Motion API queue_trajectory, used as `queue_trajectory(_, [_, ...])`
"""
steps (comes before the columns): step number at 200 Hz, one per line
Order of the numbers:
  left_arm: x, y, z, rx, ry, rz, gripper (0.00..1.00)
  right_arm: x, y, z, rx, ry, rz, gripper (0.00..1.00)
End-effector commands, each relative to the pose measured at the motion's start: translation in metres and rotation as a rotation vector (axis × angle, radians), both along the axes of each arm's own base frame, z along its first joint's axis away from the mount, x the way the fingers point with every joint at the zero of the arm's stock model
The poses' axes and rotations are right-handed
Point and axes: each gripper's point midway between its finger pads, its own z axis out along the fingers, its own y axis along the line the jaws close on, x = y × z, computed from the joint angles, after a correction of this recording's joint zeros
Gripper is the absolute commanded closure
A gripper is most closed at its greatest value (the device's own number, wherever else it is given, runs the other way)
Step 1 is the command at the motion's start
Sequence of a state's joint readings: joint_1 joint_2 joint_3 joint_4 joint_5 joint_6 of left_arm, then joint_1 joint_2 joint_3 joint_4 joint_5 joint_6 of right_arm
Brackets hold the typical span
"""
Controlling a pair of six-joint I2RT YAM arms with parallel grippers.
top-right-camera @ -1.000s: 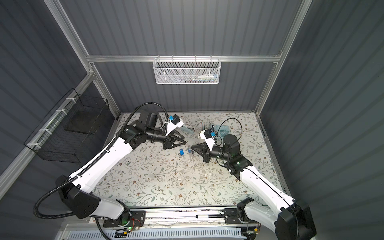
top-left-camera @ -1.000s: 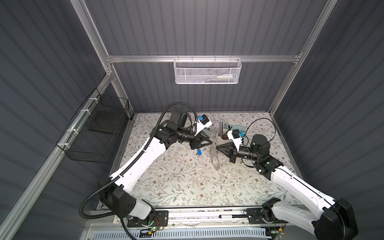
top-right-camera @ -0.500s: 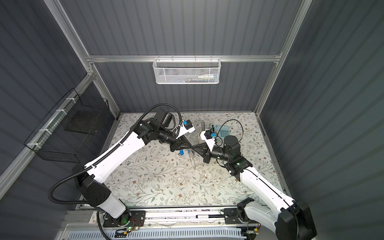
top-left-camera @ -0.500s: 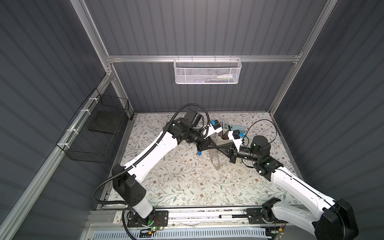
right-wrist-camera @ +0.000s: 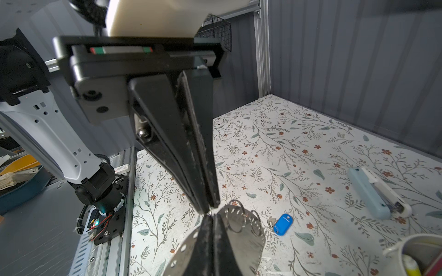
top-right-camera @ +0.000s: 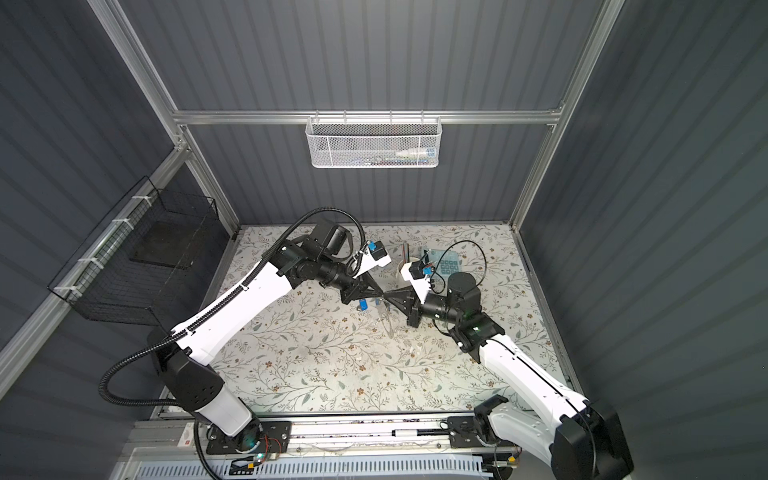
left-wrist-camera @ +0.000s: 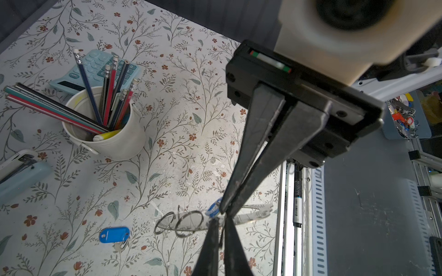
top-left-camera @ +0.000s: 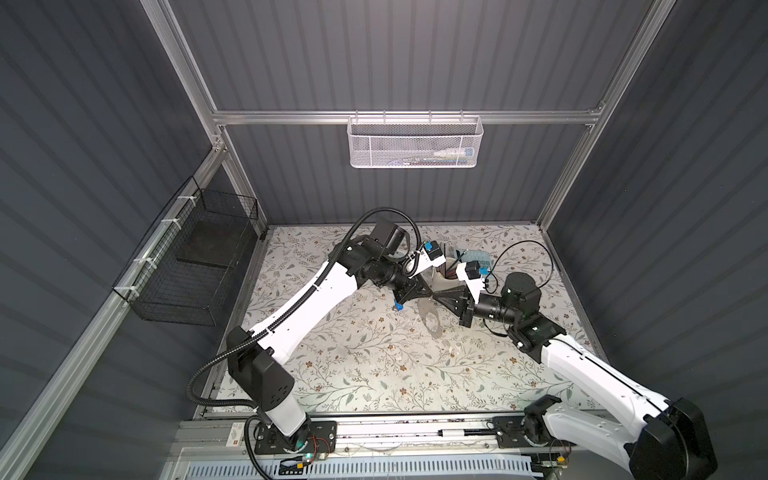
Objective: Put the keys on the keyring
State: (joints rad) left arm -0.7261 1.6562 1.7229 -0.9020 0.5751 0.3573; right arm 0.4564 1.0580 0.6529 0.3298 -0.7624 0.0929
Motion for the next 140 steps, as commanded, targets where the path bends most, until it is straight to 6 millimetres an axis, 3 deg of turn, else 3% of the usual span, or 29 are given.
queue_trajectory(1, [-0.001,-0.001,0.0,0.016,0.003,-0.004,0.94,-0.003,0.0,0.016,0.034,-0.052,0.011,1.0])
queue_trajectory(18, [-0.002,-0.003,0.0,0.012,0.009,-0.008,1.0,-0.004,0.0,0.016,0.033,-0.054,0.011,1.0])
queue_trajectory(83, [0.002,-0.005,0.006,-0.038,-0.022,0.033,1.0,0.001,-0.005,0.018,0.043,-0.054,-0.04,1.0])
queue_trajectory(107, [0.004,-0.006,0.018,-0.107,-0.054,0.071,1.0,0.009,-0.012,0.022,0.062,-0.051,-0.113,0.85])
queue_trajectory(140, [0.004,-0.006,0.03,-0.187,-0.082,0.105,1.0,0.015,-0.025,0.028,0.106,-0.063,-0.199,0.74])
